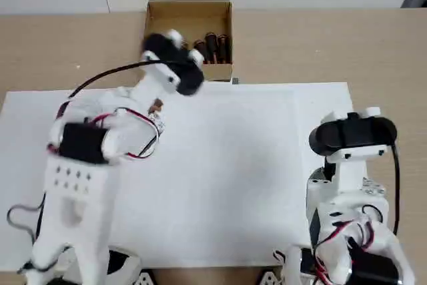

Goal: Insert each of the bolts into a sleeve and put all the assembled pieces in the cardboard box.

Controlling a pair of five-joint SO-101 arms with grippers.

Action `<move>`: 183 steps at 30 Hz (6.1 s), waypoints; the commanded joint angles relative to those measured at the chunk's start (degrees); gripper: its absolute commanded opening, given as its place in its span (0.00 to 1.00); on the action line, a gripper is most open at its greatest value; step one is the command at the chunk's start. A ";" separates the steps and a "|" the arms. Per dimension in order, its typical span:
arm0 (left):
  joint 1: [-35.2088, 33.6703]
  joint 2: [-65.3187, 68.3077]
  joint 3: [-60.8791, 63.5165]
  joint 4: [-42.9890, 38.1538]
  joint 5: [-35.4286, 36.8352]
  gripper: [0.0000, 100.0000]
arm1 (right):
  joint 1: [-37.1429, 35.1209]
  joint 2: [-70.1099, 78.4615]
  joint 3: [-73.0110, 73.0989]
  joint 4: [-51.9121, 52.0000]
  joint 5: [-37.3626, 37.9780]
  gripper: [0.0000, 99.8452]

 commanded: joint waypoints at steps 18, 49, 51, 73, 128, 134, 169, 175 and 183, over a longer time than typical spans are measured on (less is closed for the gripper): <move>1.05 -33.76 34.15 -21.98 34.55 0.00 | -9.36 -0.92 19.16 -20.09 -12.48 0.00; 1.58 -70.33 68.88 -42.64 54.07 0.00 | -36.97 -0.92 46.42 -68.26 -15.21 0.00; 1.58 -70.42 70.02 -43.60 54.15 0.00 | -38.73 -0.92 47.91 -69.05 -15.12 0.00; 9.58 -70.51 70.20 -50.29 62.68 0.00 | -46.11 -1.01 56.79 -79.60 -0.35 0.00; 20.84 -70.33 77.67 -36.84 56.62 0.12 | -49.54 -27.21 57.76 -60.35 4.75 0.00; 19.52 -70.33 77.32 -36.84 53.98 0.21 | -49.54 -27.21 57.76 -60.35 4.75 0.00; -5.01 -70.42 76.79 -35.34 30.42 0.01 | -34.33 -27.21 57.58 -60.18 -2.11 0.00; -6.33 -70.51 83.30 -40.44 23.38 0.01 | -27.03 -27.21 57.49 -60.18 -7.38 0.00; -6.24 -70.33 83.30 -37.19 22.77 0.01 | -23.69 -26.51 54.59 -59.74 -20.66 0.00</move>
